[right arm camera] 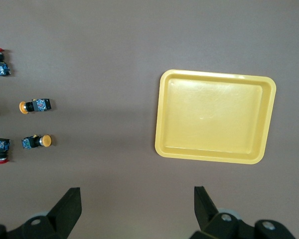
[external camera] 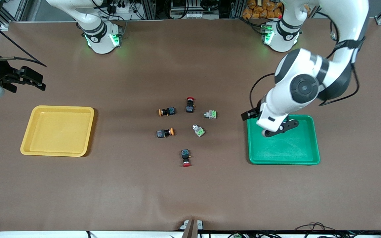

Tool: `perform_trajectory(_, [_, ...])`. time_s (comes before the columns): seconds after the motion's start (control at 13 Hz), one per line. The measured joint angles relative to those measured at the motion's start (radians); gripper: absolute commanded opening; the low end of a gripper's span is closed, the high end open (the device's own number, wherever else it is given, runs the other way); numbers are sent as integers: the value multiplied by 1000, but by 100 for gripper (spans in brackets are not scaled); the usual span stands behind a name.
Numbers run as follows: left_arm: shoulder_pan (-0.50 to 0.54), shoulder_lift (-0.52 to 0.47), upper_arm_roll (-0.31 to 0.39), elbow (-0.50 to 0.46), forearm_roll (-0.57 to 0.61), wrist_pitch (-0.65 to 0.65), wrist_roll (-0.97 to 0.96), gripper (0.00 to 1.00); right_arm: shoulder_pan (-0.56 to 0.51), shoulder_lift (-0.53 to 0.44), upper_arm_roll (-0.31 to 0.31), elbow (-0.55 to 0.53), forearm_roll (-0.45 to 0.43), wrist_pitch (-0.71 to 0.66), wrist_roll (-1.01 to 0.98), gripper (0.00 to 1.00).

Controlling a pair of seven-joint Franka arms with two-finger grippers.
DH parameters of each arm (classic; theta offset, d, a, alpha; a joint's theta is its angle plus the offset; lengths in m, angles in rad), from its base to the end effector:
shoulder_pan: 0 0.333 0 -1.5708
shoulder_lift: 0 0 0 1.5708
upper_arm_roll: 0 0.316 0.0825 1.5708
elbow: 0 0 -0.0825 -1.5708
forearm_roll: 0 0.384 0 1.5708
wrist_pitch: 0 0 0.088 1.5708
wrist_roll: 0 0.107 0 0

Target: Place green and yellow buttons in trays

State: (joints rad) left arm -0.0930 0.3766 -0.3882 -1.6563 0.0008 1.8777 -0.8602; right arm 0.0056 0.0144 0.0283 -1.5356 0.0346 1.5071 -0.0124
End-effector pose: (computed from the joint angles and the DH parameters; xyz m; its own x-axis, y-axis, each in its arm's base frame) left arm 0.5806 -0.2752 0.3957 0.9064 0.3780 -0.1884 0.3837 -0.9234 -0.0066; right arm 0.5521 0.0225 0.6276 0.9979 0.0485 -0.0424 0.0470 -0.9983 -0.0355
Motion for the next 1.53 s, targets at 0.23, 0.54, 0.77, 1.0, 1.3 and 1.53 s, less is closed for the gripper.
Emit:
perform_trajectory(0.23, [-57,78,0,-2,9,117,-207,100,0,0,0,0,0,0,0,100])
perform_trajectory(0.54, [-150,199,1,-4,106,252,-546,100,0,9,0,0,0,-1,0,100])
perform_trajectory(0.77, [-215,275,1,-4,167,293,-744,100,-1,18,0,0,0,-1,0,100])
perform_trajectory(1.0, [-262,304,1,-8,173,301,-959,100,-1,44,2,0,0,0,0,100])
perform_trajectory(1.3, [-292,306,1,-72,173,369,-1135,100,1,158,11,-1,3,3,-1,100])
perform_trajectory(1.53, [-291,306,6,-134,193,463,-1207,78,24,185,23,2,6,10,-4,100])
